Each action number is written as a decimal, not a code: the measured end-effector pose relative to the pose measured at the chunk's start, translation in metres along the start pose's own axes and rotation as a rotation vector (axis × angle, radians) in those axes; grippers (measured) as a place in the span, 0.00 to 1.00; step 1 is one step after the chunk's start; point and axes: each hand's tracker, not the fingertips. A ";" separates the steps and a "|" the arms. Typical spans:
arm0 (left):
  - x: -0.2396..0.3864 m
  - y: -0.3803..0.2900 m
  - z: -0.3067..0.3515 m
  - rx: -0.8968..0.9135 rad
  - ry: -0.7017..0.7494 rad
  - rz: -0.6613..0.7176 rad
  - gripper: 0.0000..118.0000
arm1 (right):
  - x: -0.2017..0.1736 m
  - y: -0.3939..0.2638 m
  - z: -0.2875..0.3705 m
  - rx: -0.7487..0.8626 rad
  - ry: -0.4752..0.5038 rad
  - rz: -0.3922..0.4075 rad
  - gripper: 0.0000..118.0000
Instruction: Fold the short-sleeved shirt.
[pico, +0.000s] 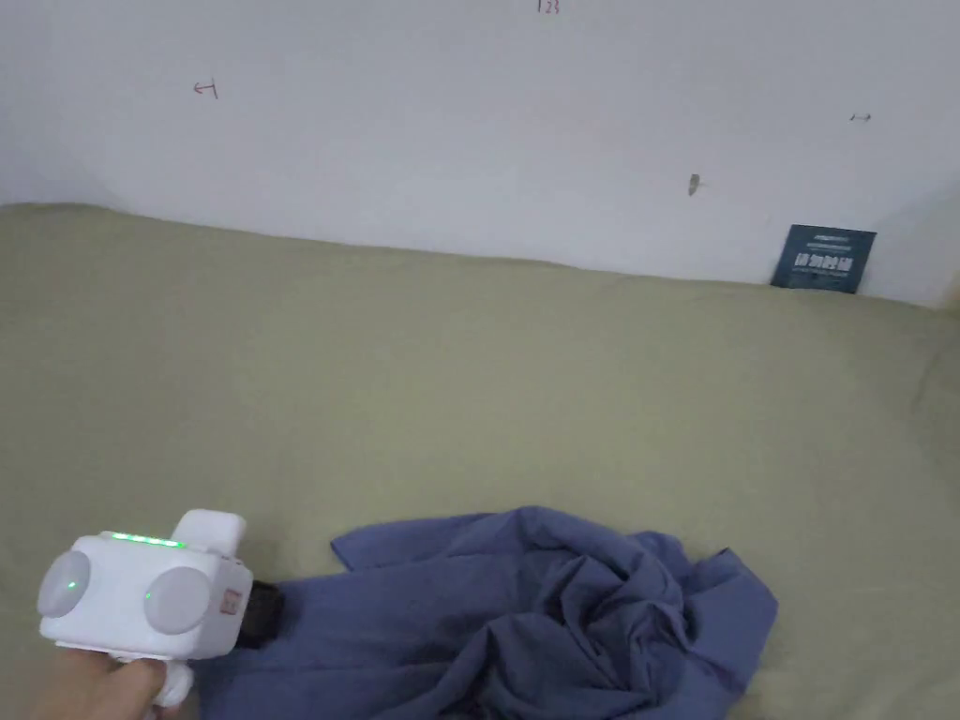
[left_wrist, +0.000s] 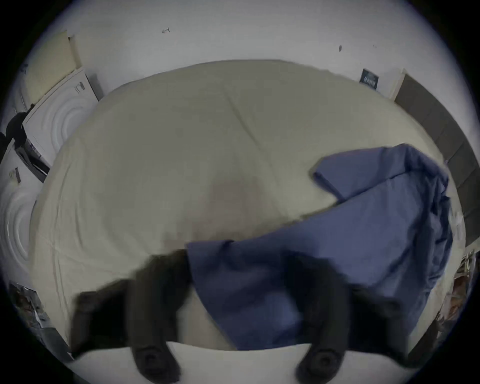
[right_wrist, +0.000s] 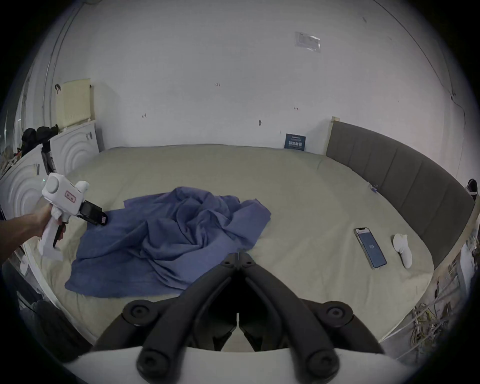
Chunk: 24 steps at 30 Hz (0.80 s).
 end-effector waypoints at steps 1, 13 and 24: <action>0.002 0.000 0.005 0.020 0.011 -0.010 0.45 | 0.003 0.000 -0.002 -0.005 -0.001 -0.005 0.00; -0.010 -0.006 -0.002 -0.002 -0.039 0.030 0.02 | 0.061 0.054 -0.119 -0.122 -0.038 -0.019 0.00; -0.012 -0.006 -0.010 -0.005 -0.067 0.024 0.02 | 0.077 0.091 -0.265 -0.341 -0.012 -0.013 0.90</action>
